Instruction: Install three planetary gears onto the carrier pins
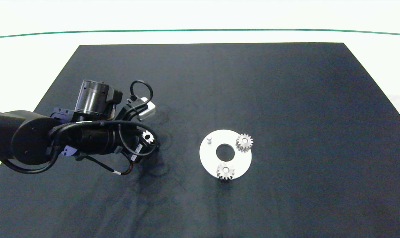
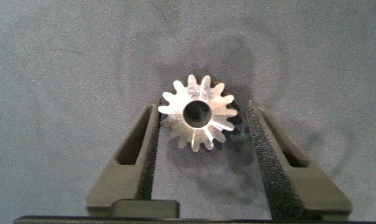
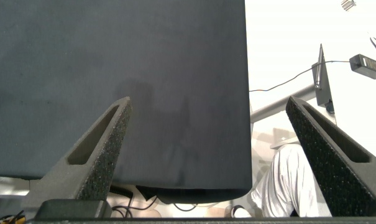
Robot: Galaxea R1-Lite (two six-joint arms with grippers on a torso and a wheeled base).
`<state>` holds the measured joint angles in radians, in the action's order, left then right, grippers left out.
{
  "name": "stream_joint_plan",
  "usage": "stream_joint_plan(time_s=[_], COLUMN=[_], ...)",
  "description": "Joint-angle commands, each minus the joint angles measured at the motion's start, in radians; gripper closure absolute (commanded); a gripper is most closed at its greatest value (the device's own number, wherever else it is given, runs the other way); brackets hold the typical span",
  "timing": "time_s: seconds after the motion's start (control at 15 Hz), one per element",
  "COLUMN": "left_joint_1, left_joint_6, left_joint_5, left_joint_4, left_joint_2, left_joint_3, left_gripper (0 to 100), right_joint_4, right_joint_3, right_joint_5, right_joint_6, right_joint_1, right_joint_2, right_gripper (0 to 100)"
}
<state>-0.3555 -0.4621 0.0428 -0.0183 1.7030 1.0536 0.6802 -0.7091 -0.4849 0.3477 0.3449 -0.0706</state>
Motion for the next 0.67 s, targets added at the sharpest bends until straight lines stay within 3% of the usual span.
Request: stream_joint_plan(time_s=[0.07,0.67], left_joint_1=[0.000,0.001], left_joint_6=[-0.003,-0.006], left_joint_5=[0.002,0.002], left_joint_4=[0.000,0.003], left_joint_2=[0.003,0.004], left_joint_3=[0.005,0.008], left_gripper=[52,72], right_joint_4=[0.004,0.004], right_joint_3=[0.000,-0.004], right_joint_5=[-0.003,-0.003], right_joint_6=[0.002,0.004], right_joint_1=[0.000,0.000], right_joint_2=[-0.001,0.002], right_gripper=[0,0])
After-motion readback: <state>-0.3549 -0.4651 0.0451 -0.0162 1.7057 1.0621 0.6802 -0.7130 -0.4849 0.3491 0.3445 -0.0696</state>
